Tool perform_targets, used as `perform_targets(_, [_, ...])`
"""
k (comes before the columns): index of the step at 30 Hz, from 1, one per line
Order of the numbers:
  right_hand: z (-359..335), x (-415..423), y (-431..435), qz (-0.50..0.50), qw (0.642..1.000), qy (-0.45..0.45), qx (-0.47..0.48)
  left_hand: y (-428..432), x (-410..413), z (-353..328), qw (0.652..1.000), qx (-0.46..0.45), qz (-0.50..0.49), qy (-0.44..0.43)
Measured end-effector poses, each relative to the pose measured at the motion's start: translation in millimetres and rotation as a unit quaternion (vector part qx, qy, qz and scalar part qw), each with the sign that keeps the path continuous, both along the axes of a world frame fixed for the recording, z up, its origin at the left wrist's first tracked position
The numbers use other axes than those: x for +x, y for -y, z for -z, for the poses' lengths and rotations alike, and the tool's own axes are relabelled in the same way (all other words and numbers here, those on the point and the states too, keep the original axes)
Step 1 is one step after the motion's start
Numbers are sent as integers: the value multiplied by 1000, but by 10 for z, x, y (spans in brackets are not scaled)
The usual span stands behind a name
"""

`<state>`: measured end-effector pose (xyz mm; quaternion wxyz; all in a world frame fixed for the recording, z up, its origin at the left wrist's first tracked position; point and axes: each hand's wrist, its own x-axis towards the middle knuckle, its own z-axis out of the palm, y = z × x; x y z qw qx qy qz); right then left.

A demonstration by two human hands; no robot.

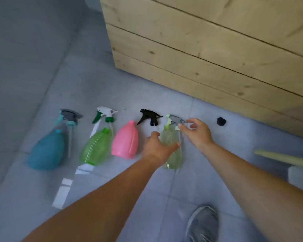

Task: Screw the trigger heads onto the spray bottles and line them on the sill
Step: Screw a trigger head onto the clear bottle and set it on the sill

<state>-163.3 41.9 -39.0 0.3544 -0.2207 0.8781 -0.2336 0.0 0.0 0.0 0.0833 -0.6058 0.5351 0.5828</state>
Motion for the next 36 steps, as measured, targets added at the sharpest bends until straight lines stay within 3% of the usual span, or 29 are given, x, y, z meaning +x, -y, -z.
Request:
perform_targets(8, [447,-124,269,11,1000,-12,17,-57,-126,391,987,-117,76,75])
perform_targets(17, [467,-148,340,-20,999,-14,25,-82,-132,471,977,-125,137,107])
perform_targets(23, [359,-224,305,10,998,64,-12,-121,-178,425,980,-101,138,105])
perform_targets(28, [26,-330,275,25,990,137,-24,-160,-195,241,991,-81,99,47])
perform_targets(36, [-1221,-536,454,-9,986,118,-121,-91,-5,-601,988,-80,26,-130])
